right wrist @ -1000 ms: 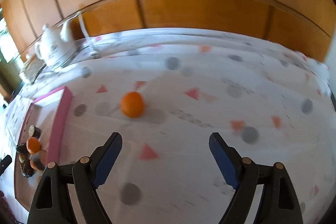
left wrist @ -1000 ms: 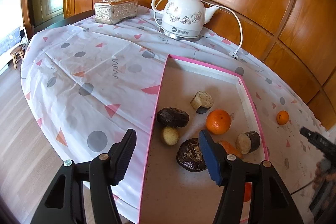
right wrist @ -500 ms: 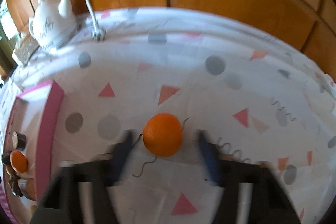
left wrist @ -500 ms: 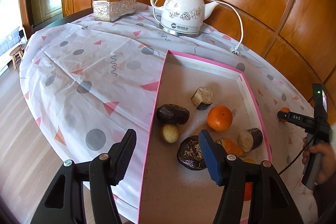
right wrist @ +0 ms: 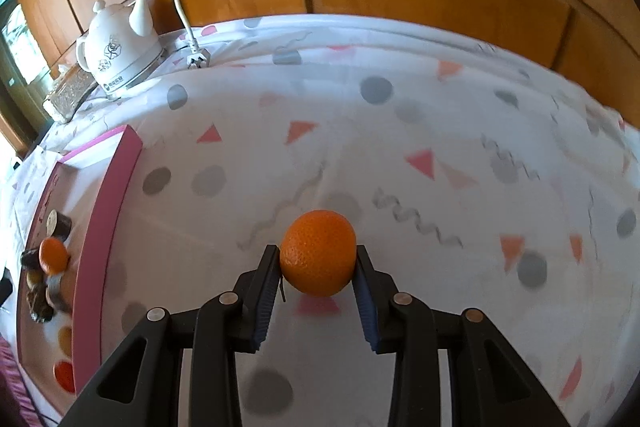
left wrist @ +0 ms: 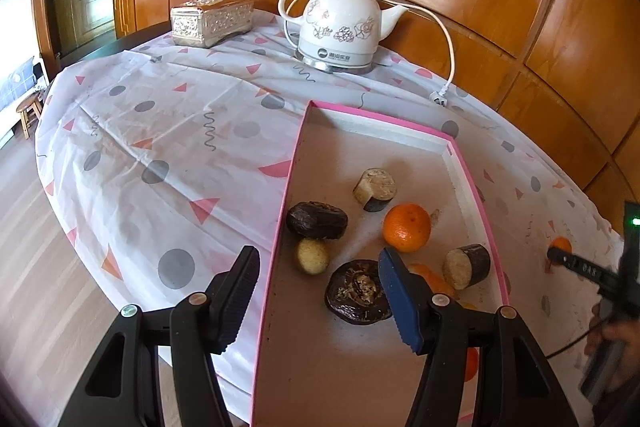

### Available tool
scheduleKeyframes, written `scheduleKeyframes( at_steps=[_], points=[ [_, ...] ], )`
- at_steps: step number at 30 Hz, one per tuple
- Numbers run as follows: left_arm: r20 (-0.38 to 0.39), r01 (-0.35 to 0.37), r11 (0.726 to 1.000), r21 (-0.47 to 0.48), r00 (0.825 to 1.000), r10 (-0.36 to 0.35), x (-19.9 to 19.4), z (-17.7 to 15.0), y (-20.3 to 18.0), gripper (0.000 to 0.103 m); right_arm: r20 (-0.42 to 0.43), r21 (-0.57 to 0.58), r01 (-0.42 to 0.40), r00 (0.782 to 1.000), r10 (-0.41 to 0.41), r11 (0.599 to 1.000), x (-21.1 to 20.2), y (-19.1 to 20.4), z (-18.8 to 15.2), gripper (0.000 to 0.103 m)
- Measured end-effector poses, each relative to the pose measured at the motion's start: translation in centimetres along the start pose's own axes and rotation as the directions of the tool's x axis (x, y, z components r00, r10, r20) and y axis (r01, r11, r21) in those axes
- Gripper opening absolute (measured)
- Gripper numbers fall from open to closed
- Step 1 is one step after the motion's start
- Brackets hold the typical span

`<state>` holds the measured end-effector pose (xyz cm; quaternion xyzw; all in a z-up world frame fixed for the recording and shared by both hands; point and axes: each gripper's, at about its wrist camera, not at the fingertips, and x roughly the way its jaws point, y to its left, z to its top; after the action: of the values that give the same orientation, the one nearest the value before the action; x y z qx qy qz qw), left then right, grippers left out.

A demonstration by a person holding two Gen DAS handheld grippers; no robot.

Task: Organize fruits
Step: 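Carry the orange with the right tool over the pink tray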

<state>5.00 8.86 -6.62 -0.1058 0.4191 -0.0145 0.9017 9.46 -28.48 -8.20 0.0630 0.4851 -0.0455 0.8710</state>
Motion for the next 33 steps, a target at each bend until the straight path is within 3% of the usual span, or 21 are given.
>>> scheduleKeyframes(
  at_steps=[9, 19, 33],
  points=[
    [0.028, 0.014, 1.000, 0.016, 1.000, -0.014, -1.4, -0.1, -0.5, 0.062, -0.015, 0.035, 0.009, 1.000, -0.008, 0.999, -1.6, -1.7, -3.9, 0.036],
    [0.049, 0.024, 0.999, 0.024, 0.998, -0.025, -2.7, -0.2, -0.7, 0.062, 0.003, 0.035, -0.005, 1.000, 0.005, 0.999, -3.0, -2.0, -5.5, 0.036],
    [0.048, 0.027, 1.000, -0.004, 0.998, -0.026, -2.9, -0.3, 0.0, 0.062, 0.030, -0.036, -0.125, 0.992, 0.126, 0.991, -5.6, 1.1, -6.0, 0.036]
  ],
)
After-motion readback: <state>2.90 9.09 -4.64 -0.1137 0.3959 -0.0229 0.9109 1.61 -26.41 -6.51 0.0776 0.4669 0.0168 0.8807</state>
